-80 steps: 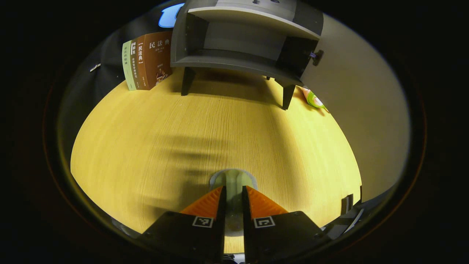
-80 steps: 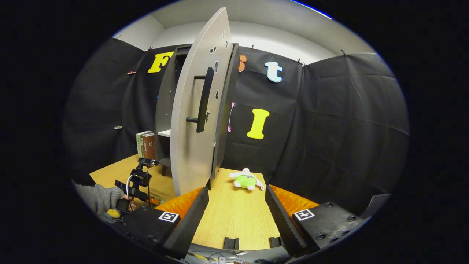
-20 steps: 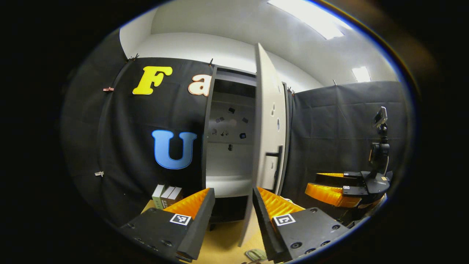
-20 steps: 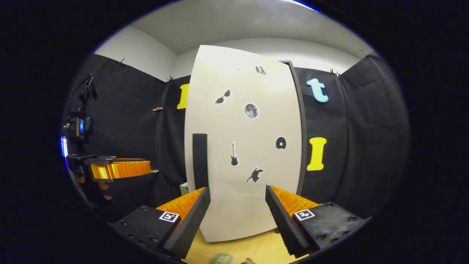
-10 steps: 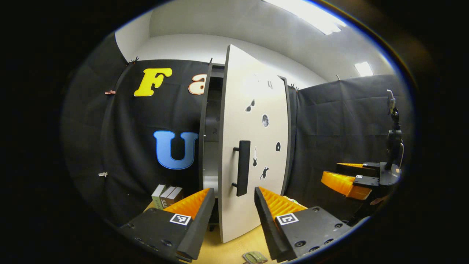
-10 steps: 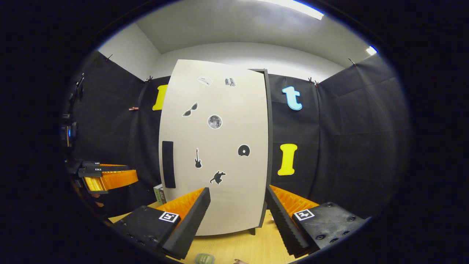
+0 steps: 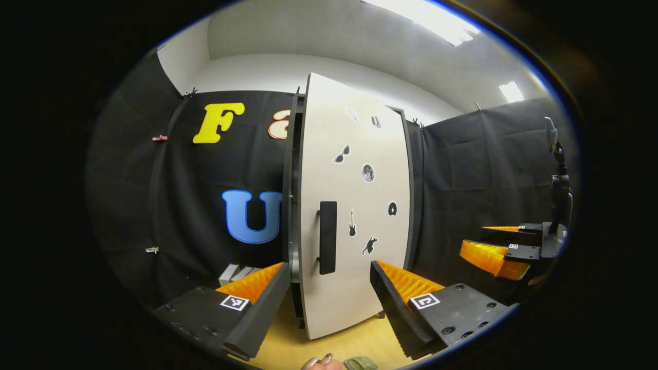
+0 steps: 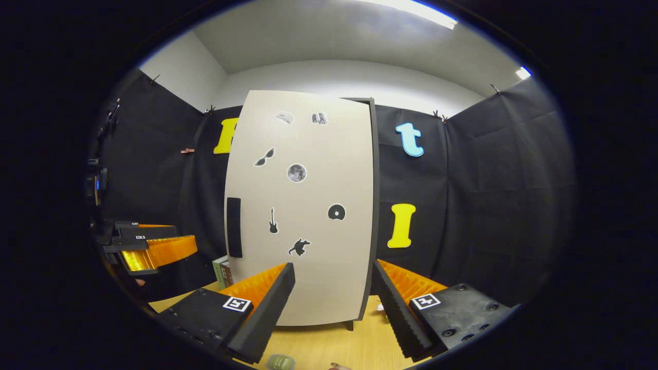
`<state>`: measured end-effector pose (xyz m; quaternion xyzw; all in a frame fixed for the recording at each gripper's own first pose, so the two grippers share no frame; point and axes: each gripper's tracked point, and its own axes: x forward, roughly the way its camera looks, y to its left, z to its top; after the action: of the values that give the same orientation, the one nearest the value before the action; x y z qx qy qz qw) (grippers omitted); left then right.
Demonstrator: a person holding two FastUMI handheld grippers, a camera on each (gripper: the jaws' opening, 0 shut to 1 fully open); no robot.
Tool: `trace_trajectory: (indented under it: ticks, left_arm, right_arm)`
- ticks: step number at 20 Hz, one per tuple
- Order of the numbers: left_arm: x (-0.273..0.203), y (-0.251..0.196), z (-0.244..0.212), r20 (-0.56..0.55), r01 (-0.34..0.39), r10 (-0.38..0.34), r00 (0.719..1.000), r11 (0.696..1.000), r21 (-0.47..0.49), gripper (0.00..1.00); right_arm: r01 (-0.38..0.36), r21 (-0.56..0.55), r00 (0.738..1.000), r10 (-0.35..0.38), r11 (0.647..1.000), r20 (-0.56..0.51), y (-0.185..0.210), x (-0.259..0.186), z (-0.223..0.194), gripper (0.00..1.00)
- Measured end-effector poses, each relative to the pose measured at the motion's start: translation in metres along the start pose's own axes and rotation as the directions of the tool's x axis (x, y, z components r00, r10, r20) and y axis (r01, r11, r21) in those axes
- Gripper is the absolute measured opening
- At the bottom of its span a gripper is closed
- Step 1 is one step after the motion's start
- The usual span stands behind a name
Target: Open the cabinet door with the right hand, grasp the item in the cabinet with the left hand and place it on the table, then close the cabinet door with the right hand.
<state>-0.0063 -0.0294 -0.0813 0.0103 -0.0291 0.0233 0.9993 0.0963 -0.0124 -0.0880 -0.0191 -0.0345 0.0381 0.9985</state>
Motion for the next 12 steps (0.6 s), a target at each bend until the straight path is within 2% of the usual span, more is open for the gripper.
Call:
trace_trajectory:
  ticks: [2, 5, 12]
  left_arm:
    - [0.0009, -0.0006, 0.0016, 0.011, -0.003, 0.003, 1.000, 1.000, 0.018, 0.98]
    - [0.0038, -0.0080, -0.0011, 0.010, 0.025, -0.025, 1.000, 1.000, -0.004, 0.98]
    - [0.0036, -0.0077, 0.0003, 0.016, 0.029, -0.028, 0.999, 0.999, -0.019, 0.99]
  right_arm:
    - [-0.003, 0.008, 1.000, 0.003, 1.000, -0.001, -0.0008, -0.0002, 0.0018, 0.97]
    - [0.003, 0.003, 1.000, -0.003, 1.000, 0.007, -0.0038, 0.0001, 0.0051, 0.97]
    - [-0.018, 0.000, 1.000, 0.018, 1.000, 0.018, 0.0020, -0.0006, 0.0082, 0.97]
